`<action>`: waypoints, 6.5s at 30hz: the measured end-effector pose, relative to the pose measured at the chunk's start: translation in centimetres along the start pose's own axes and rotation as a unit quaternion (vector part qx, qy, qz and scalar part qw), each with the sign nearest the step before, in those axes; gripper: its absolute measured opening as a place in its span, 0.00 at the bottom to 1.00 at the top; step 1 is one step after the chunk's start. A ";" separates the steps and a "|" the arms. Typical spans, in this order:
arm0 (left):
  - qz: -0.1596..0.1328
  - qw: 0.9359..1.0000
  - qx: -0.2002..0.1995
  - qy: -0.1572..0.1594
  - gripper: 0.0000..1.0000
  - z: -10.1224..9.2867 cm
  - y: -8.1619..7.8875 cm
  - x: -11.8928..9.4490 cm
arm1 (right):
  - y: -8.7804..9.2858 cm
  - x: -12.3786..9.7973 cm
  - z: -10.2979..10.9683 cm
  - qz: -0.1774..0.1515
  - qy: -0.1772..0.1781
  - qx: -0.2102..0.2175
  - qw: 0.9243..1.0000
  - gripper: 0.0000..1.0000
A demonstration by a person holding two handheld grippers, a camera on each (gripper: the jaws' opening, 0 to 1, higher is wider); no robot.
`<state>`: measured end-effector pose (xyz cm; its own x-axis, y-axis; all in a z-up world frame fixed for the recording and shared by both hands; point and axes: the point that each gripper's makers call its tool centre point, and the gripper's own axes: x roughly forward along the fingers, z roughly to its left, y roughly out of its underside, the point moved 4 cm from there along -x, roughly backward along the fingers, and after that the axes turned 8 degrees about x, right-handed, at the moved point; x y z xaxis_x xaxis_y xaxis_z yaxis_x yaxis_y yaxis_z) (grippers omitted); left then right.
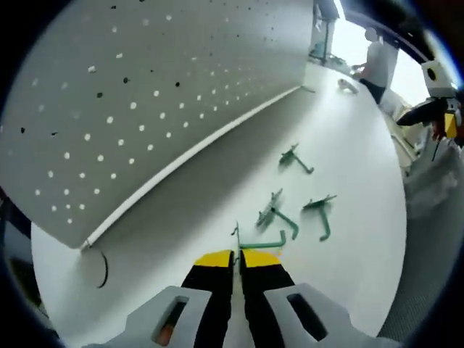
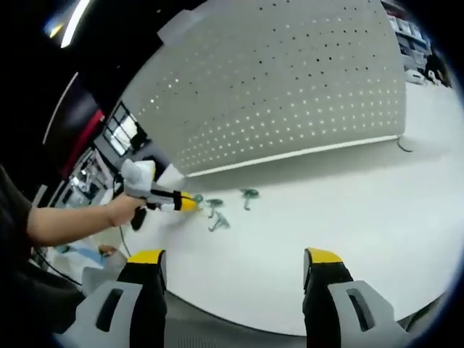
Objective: Insert the hook assembly into the mounting plate slot until the hook locks in place.
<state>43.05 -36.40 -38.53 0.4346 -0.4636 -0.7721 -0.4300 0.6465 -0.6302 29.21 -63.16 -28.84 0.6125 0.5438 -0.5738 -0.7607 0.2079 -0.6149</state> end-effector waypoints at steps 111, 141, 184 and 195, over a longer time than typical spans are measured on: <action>-0.295 0.947 -0.124 -0.020 0.02 -12.4 -13.5 -16.3 | -6.1 2.0 14.6 -0.103 -0.231 0.136 0.958 0.01; -0.273 0.958 -0.019 -0.089 0.04 -13.0 -13.1 -16.4 | -5.6 1.6 15.4 -0.116 -0.216 0.071 0.967 0.00; -0.280 0.959 -0.051 -0.003 0.91 -14.5 -11.9 -17.7 | -6.0 1.5 16.5 -0.132 -0.163 -0.161 0.964 0.00; -0.297 0.951 -0.083 0.011 1.00 -14.5 -12.0 -18.4 | -6.2 1.2 16.7 -0.134 -0.158 -0.197 0.958 0.00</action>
<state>28.78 -44.42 -17.97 0.6242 -0.7305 -0.2770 -0.2337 0.1638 -0.9584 31.11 -50.22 -16.73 0.6312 0.7462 -0.2118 -0.4068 0.0859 -0.9095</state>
